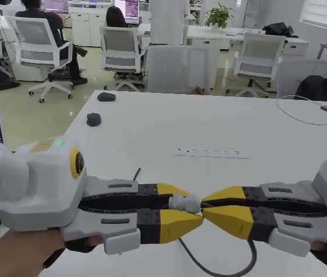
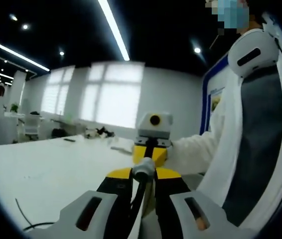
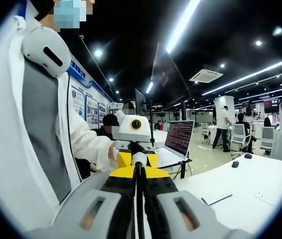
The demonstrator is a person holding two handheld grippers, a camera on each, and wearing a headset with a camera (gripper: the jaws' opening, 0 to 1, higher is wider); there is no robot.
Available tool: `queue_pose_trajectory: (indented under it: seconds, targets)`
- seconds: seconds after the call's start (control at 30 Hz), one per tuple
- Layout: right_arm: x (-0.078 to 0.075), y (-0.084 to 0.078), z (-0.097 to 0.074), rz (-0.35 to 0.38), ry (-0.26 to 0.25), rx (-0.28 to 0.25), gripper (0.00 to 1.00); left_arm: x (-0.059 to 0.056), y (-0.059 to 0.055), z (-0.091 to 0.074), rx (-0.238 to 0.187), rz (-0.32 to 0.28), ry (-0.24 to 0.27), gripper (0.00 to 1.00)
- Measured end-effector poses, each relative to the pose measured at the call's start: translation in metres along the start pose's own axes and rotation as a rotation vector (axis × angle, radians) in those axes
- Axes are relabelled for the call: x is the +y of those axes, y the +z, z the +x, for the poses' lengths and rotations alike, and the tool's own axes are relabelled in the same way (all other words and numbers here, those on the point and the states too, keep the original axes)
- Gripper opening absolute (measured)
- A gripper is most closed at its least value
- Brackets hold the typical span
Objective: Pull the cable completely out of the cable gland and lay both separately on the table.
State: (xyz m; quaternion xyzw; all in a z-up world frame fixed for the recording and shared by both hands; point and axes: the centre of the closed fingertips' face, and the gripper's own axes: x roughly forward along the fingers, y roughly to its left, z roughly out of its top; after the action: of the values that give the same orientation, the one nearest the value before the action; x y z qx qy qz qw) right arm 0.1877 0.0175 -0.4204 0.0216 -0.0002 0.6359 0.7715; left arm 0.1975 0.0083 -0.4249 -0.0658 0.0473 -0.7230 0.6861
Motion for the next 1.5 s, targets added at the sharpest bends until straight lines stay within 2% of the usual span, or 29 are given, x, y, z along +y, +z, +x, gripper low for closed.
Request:
queue_pose_trajectory:
  seconds: [0.17,0.47,0.73,1.03,1.2,1.3,1.5]
  targets:
    - [-0.001,0.0,0.001,0.008,0.005,0.003,0.03,0.0,0.0,-0.001,-0.002,-0.008,-0.003,0.16]
    - [-0.008,-0.011,-0.004,-0.011,-0.002,0.052,0.03,0.008,-0.004,-0.007,-0.002,-0.032,0.034,0.16]
    - [-0.017,-0.032,-0.02,-0.014,-0.043,0.123,0.03,0.017,-0.002,-0.017,-0.025,-0.055,0.07,0.16]
    - [-0.024,-0.053,-0.033,0.013,-0.076,0.156,0.03,0.021,-0.006,-0.022,-0.017,-0.062,0.091,0.16]
    - [-0.028,-0.069,-0.039,0.027,-0.098,0.199,0.02,0.021,-0.006,-0.025,-0.012,-0.061,0.097,0.16]
    - [-0.027,-0.072,-0.039,0.036,-0.098,0.198,0.03,0.021,-0.01,-0.025,0.005,-0.057,0.097,0.16]
    - [-0.03,-0.076,-0.039,0.005,-0.112,0.24,0.03,0.024,-0.014,-0.025,0.022,-0.06,0.124,0.16]
